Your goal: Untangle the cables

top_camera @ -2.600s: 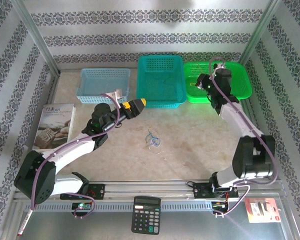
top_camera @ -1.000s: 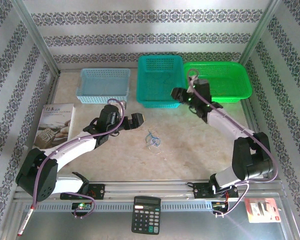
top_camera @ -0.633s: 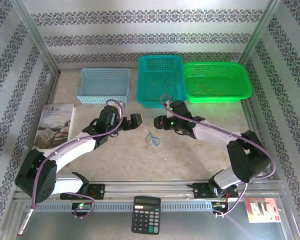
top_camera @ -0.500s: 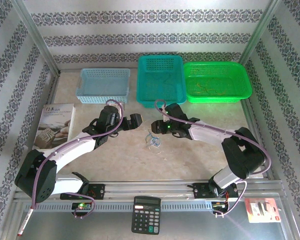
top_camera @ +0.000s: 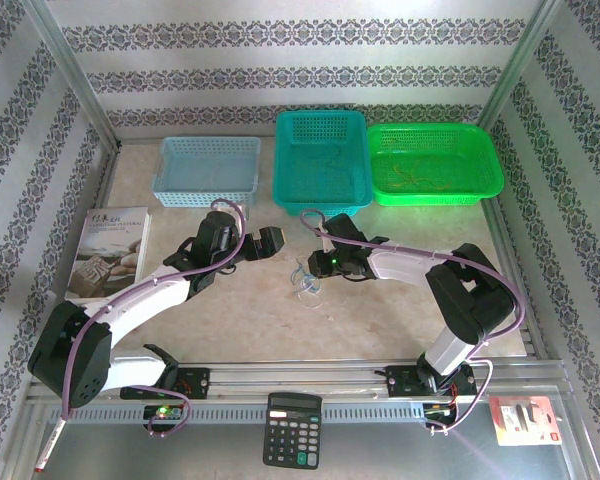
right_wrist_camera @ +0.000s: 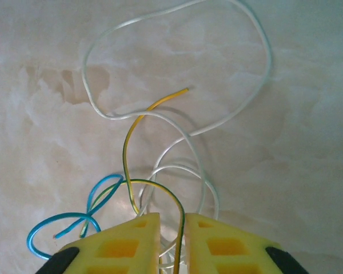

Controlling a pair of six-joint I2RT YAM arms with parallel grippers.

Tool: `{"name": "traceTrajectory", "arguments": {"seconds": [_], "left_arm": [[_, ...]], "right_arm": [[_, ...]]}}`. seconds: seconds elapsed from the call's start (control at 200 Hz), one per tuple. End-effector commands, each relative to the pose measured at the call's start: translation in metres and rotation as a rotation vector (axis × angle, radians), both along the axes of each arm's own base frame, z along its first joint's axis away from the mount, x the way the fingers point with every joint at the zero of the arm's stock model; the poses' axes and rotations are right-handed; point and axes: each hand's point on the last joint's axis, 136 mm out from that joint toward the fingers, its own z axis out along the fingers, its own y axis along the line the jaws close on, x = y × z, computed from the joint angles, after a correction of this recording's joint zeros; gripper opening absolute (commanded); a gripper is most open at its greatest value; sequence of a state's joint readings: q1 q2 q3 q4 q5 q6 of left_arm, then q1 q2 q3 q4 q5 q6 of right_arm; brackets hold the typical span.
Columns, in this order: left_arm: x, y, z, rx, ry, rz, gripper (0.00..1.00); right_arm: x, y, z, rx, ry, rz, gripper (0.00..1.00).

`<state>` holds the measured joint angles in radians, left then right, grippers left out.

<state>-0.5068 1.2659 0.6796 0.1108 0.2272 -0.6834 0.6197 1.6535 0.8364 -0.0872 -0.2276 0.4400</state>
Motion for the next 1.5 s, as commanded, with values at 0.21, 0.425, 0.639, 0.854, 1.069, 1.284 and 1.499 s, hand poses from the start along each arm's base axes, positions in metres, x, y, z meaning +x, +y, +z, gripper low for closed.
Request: {"name": "traceTrajectory", "arguments": {"seconds": [0.21,0.425,0.639,0.854,1.069,1.284,1.499], "left_arm": [[-0.003,0.003,0.004,-0.002,-0.021,-0.005,1.00],[-0.003,0.000,0.009,-0.025,-0.027,-0.012,1.00],[-0.001,-0.005,0.011,-0.054,-0.027,-0.025,1.00],[-0.001,-0.015,0.019,-0.118,-0.039,-0.052,1.00],[-0.002,-0.031,0.043,-0.272,-0.092,-0.104,0.92],[-0.004,-0.045,0.051,-0.350,-0.105,-0.169,0.80],[-0.009,-0.056,0.049,-0.399,-0.110,-0.225,0.66]], "right_arm": [[0.017,-0.002,0.053,0.026,-0.146,-0.007,0.00],[0.016,-0.004,0.096,0.099,-0.288,-0.013,0.00],[0.007,-0.005,0.134,0.203,-0.400,-0.024,0.00],[0.005,-0.004,0.149,0.257,-0.420,-0.030,0.00],[0.007,0.000,0.156,0.297,-0.403,-0.038,0.00],[0.010,0.004,0.162,0.343,-0.386,-0.043,0.00],[0.010,0.005,0.169,0.377,-0.383,-0.043,0.00]]}}
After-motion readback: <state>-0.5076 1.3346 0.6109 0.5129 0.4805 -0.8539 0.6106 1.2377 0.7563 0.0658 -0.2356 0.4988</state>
